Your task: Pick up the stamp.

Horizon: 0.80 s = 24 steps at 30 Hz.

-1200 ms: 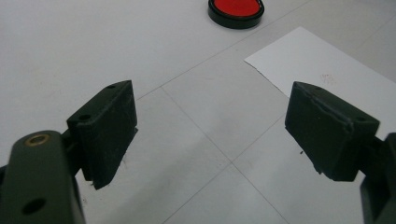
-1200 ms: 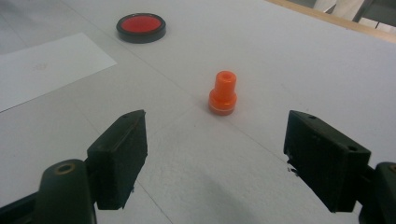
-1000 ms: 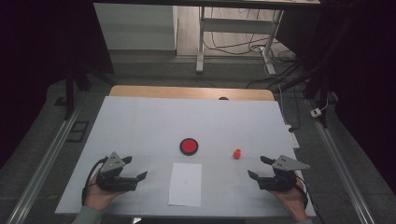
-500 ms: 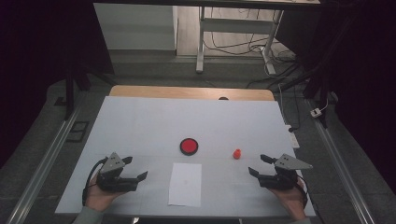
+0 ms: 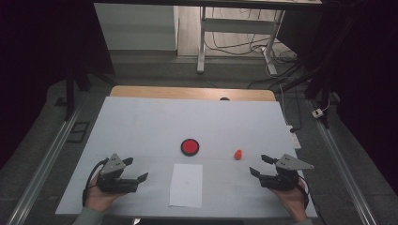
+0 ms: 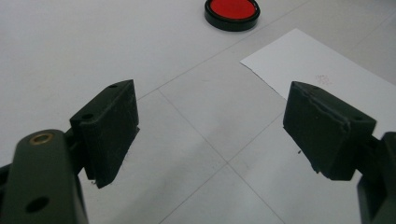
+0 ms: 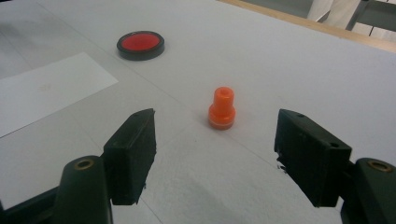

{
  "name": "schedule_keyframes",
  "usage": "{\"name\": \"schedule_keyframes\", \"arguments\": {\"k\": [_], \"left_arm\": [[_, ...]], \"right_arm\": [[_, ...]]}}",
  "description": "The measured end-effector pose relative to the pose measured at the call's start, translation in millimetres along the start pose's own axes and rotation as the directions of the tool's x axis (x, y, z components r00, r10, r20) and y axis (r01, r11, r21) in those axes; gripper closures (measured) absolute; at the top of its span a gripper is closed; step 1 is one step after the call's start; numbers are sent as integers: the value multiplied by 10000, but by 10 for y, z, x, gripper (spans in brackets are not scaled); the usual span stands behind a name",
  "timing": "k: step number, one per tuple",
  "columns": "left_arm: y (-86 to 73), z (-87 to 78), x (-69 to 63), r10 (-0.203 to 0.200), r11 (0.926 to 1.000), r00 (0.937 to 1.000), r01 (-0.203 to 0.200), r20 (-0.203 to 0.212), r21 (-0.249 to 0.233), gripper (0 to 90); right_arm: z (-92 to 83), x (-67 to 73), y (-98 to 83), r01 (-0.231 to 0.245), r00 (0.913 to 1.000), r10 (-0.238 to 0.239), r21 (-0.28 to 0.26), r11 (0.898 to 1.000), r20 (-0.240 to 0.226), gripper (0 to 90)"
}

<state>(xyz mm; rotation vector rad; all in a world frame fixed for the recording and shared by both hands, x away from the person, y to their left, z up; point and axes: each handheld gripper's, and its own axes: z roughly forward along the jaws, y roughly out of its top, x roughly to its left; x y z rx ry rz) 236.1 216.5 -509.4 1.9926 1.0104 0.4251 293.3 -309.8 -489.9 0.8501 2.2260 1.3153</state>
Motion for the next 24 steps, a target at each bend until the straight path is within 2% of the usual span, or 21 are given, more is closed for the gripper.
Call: {"name": "schedule_keyframes", "arguments": {"k": [6,10,12,16,24], "left_arm": [[-2,-8,-9,104,9999,9999,-104,-37,37,186],[0,8,-11,163,9998,9999,-163,-17,145,186],[-3,13,-9,192,9996,9998,-191,-58,199,186],[-2,11,-2,161,9997,9998,-158,-152,184,186],[-13,14,2,91,9998,9999,-89,-139,191,186]], "right_arm": [[-7,20,61,-21,10000,21,5,10000,82,300],[13,16,108,-79,10000,79,196,9998,-7,301],[47,4,142,-92,10000,92,411,9991,19,302],[100,-15,206,-130,9998,122,475,9988,184,305],[207,-21,323,-118,9999,113,764,9970,67,306]]}}
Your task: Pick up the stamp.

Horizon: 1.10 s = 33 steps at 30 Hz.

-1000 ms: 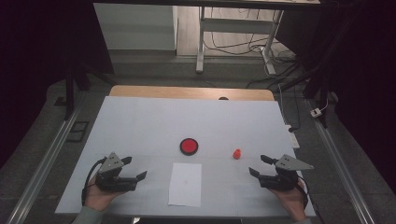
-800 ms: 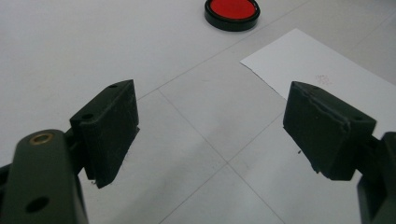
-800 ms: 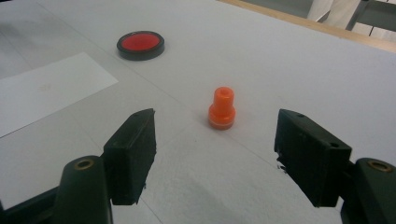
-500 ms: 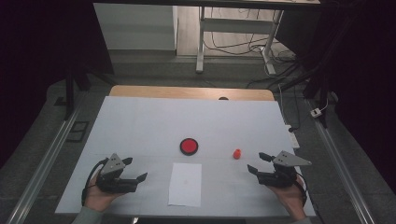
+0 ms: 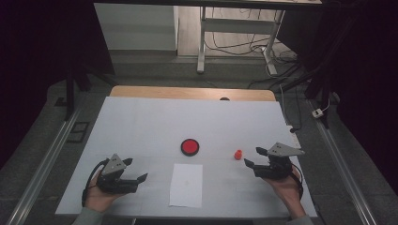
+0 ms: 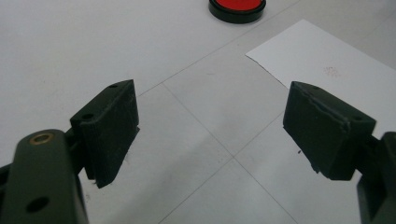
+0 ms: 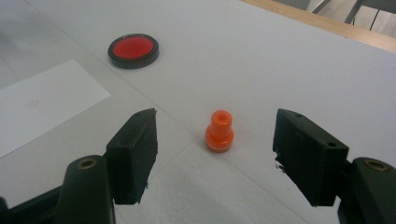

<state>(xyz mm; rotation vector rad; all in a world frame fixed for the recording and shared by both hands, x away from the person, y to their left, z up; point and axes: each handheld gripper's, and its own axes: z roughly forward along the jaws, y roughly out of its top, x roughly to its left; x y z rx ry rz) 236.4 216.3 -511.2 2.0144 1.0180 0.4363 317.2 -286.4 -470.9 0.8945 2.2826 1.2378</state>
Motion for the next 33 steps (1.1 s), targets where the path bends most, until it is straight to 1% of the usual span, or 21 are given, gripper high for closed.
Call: {"name": "schedule_keyframes", "arguments": {"k": [1,3,5,6,7,8,11,13,14,16,18,20,21,22,23,25,27,28,31,32,33], "left_arm": [[0,-2,4,1,10000,10000,-1,-10,-6,186],[0,-5,9,-37,10000,10000,37,32,-23,186],[0,-4,12,-56,10000,10000,56,38,-33,186],[-1,-1,12,-59,10000,10000,59,25,-19,185],[-3,3,11,-72,10000,10000,72,0,-19,185],[-3,5,11,-77,10000,10000,77,-12,2,184],[-4,11,8,-75,10000,10000,75,-2,27,184],[-5,17,7,-72,10000,10000,72,21,49,184],[-6,19,7,-68,10000,10000,68,18,65,184],[-9,20,11,-86,9999,10000,86,10,65,184],[-11,20,15,-96,9999,10000,96,-6,60,184],[-14,22,18,-104,9999,9999,104,-7,59,184],[-14,24,20,-121,9999,9999,121,-11,62,184],[-13,25,22,-159,9999,9999,159,63,43,184],[-10,24,23,-190,9998,9997,190,119,22,184],[-7,26,20,-178,9998,9998,178,88,34,184],[-8,29,19,-166,9998,9998,166,96,57,184],[-8,31,20,-164,9998,9998,163,79,65,184],[-8,33,24,-194,9998,9998,194,84,87,182],[-7,32,25,-197,9998,9998,196,87,86,182],[-7,30,27,-200,9998,9998,200,89,78,182]], "right_arm": [[14,3,8,-20,10000,20,0,10000,11,306],[50,-1,46,11,10000,-9,197,9998,-60,306],[68,-4,63,-3,10000,4,163,9999,-74,306],[102,-19,109,19,10000,-17,268,9996,-76,307],[102,-19,109,19,10000,-17,268,9996,-76,307],[155,-36,146,26,10000,-24,349,9994,-76,308],[238,-54,188,-81,9999,85,369,9993,-120,311],[304,-51,206,-50,9999,55,384,9993,-152,312],[304,-51,206,-50,9999,55,384,9993,-152,312],[402,-41,222,8,9999,0,521,9986,-144,315],[429,-44,221,-1,9999,10,554,9985,-166,316],[499,-51,194,-94,9997,107,612,9981,-205,325],[499,-51,194,-94,9997,107,612,9981,-205,325],[550,-55,169,-6,9998,24,883,9961,-201,328],[569,-54,154,46,9999,-33,979,9952,-132,334],[580,-58,140,55,9999,-44,1026,9947,-112,344],[597,-79,102,-12,10000,16,1082,9941,-35,378],[597,-79,102,-12,10000,16,1082,9941,-35,378],[604,-97,73,3,10000,-5,1078,9942,25,436],[604,-97,73,3,10000,-5,1078,9942,25,436],[616,-100,60,-12,10000,5,1087,9941,61,456]]}}
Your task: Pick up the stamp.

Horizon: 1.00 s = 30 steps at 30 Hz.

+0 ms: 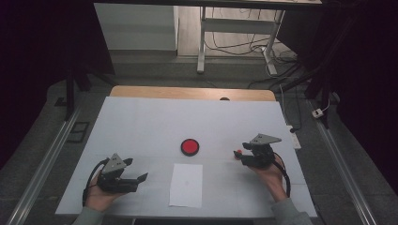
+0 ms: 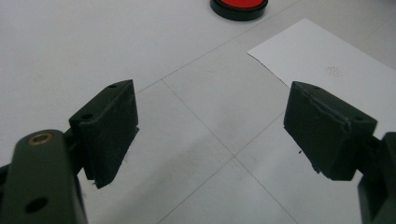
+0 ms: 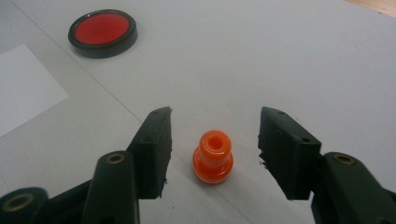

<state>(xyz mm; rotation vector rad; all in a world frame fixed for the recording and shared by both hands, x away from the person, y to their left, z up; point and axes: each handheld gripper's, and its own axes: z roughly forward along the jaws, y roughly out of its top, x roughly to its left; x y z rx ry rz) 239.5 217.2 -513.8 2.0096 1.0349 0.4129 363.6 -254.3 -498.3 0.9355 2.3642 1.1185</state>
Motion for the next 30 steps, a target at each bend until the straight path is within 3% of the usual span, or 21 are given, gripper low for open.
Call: {"name": "schedule_keyframes", "arguments": {"k": [9,13,25,30], "left_arm": [[-3,2,2,-21,10000,10000,21,65,37,181],[-7,11,2,-3,9999,9999,2,111,128,178],[-13,23,-2,32,9996,9999,-35,131,277,170],[-16,24,-2,44,9996,9999,-47,126,288,170]], "right_arm": [[63,15,-28,102,9999,-103,194,9998,55,500],[96,24,-51,210,9996,-216,341,9992,162,583],[119,29,-73,312,9994,-318,411,9987,153,713],[117,31,-72,372,9992,-378,420,9984,135,718]]}}
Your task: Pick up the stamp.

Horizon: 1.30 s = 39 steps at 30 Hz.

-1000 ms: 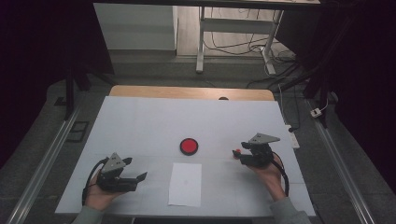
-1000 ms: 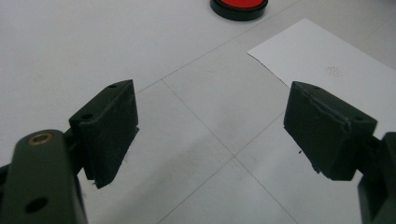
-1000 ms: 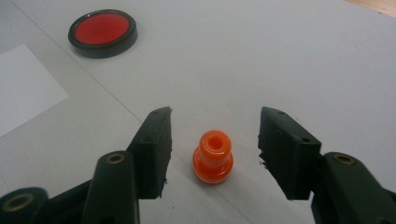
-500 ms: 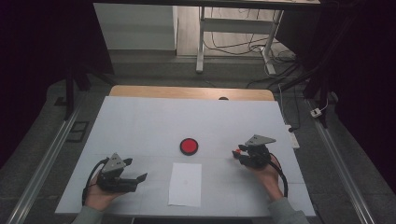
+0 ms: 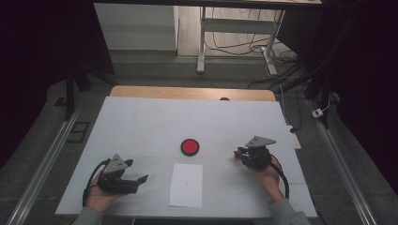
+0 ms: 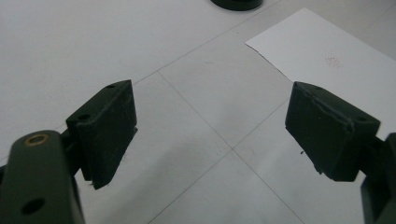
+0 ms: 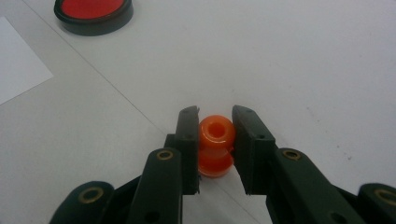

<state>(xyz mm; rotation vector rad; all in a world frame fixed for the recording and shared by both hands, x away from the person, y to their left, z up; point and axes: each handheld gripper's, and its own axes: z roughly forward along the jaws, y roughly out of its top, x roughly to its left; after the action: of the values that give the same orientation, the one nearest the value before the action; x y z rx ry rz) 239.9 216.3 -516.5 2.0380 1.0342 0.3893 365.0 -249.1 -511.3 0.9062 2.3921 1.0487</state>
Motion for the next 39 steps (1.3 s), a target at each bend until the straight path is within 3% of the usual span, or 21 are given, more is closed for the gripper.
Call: {"name": "schedule_keyframes", "arguments": {"k": [13,24,39], "left_arm": [[-8,13,-4,29,10000,10000,-28,-72,43,170],[-9,18,4,-60,10000,9998,60,-166,-30,164],[-19,27,9,-70,10000,9997,69,-225,-59,164]], "right_arm": [[-102,-26,25,-296,9995,289,-776,9965,-101,721],[-219,-38,64,-458,9987,419,-1501,9876,-293,721],[-355,-39,137,-585,9969,461,-2105,9758,-632,721]]}}
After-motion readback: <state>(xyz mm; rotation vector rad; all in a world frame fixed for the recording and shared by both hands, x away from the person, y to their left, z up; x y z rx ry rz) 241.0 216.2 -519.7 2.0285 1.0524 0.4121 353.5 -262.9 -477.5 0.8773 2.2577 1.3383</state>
